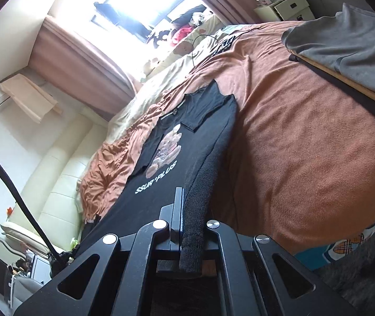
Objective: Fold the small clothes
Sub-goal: 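Close both grippers on the hem edge of the black shirt, then lift the hem with both grippers and fold it over toward the collar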
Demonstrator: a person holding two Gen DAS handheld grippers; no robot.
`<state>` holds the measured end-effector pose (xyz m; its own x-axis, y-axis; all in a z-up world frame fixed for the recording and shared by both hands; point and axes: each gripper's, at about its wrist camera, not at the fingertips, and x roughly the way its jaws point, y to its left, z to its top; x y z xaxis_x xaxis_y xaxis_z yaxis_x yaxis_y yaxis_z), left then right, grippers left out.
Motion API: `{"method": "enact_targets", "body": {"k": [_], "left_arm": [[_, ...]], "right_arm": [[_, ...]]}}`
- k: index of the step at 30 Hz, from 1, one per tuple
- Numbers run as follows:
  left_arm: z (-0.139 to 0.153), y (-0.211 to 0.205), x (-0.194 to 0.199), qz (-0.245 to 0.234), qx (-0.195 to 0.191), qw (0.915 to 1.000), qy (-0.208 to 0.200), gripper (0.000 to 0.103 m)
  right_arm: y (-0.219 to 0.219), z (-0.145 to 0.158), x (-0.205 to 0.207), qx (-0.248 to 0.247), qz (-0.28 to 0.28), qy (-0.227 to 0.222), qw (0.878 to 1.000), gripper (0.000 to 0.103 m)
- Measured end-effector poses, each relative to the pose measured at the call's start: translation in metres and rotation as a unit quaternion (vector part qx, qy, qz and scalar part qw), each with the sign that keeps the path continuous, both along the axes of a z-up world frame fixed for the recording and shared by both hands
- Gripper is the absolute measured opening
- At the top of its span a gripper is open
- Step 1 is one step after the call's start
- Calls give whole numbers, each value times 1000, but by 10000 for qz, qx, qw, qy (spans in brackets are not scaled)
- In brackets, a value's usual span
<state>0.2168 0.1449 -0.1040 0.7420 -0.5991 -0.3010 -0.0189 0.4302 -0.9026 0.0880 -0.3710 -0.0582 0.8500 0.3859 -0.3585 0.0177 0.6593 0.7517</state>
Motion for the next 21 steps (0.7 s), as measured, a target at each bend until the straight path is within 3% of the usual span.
{"method": "enact_targets", "body": {"k": [21], "left_arm": [[58, 12, -107, 2, -298, 9970, -716, 2]], "right_arm": [[-22, 5, -79, 432, -75, -499, 9978, 0]]}}
